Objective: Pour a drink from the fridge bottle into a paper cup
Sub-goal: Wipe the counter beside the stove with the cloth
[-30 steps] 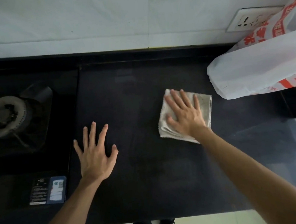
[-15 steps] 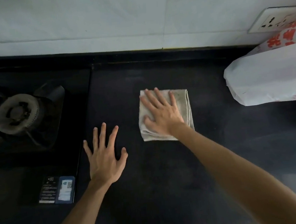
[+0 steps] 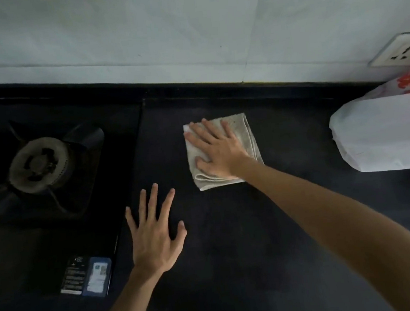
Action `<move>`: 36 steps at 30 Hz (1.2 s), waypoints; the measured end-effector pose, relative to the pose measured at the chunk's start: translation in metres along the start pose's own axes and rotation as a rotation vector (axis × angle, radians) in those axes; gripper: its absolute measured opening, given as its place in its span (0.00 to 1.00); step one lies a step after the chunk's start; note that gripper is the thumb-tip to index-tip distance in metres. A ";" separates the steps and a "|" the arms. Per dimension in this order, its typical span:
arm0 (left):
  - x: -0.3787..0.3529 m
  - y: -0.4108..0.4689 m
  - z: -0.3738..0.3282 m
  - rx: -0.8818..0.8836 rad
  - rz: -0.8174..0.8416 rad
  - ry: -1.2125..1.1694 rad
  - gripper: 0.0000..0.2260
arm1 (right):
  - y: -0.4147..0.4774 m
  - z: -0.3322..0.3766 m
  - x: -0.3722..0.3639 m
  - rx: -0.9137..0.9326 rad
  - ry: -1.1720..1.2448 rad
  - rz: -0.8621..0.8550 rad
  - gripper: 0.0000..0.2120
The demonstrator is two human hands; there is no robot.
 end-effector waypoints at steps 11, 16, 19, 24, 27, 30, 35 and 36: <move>0.000 0.001 0.001 -0.011 0.018 -0.016 0.33 | -0.074 0.038 -0.022 0.184 0.015 -0.010 0.35; 0.000 0.000 0.004 -0.023 0.016 -0.005 0.33 | -0.045 -0.035 -0.008 -0.239 0.049 -0.055 0.34; 0.000 0.002 0.004 -0.030 0.003 -0.006 0.33 | -0.102 -0.023 -0.016 -0.372 0.127 -0.148 0.35; -0.002 0.000 0.000 -0.028 -0.010 -0.017 0.33 | -0.177 -0.007 -0.036 -0.367 0.119 -0.131 0.34; 0.000 0.000 0.002 -0.036 -0.003 -0.008 0.33 | -0.137 -0.048 -0.022 -0.417 0.091 -0.119 0.34; 0.000 0.000 0.003 -0.042 -0.015 -0.014 0.33 | -0.124 -0.069 -0.016 -0.532 0.112 -0.123 0.34; 0.001 0.000 0.002 -0.058 -0.017 -0.026 0.33 | -0.209 -0.005 -0.040 -0.519 0.148 -0.159 0.33; 0.001 -0.001 0.002 -0.059 -0.017 -0.029 0.33 | -0.223 0.000 -0.044 -0.502 0.151 -0.144 0.33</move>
Point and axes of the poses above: each hand's wrist, its own y-axis towards the middle knuckle, its own x-axis out of the back of the hand, z = x × y, the point moved 3 cm from there along y, towards the middle knuckle, and after that the axes turned 4 degrees about x, right-handed, at the moved point
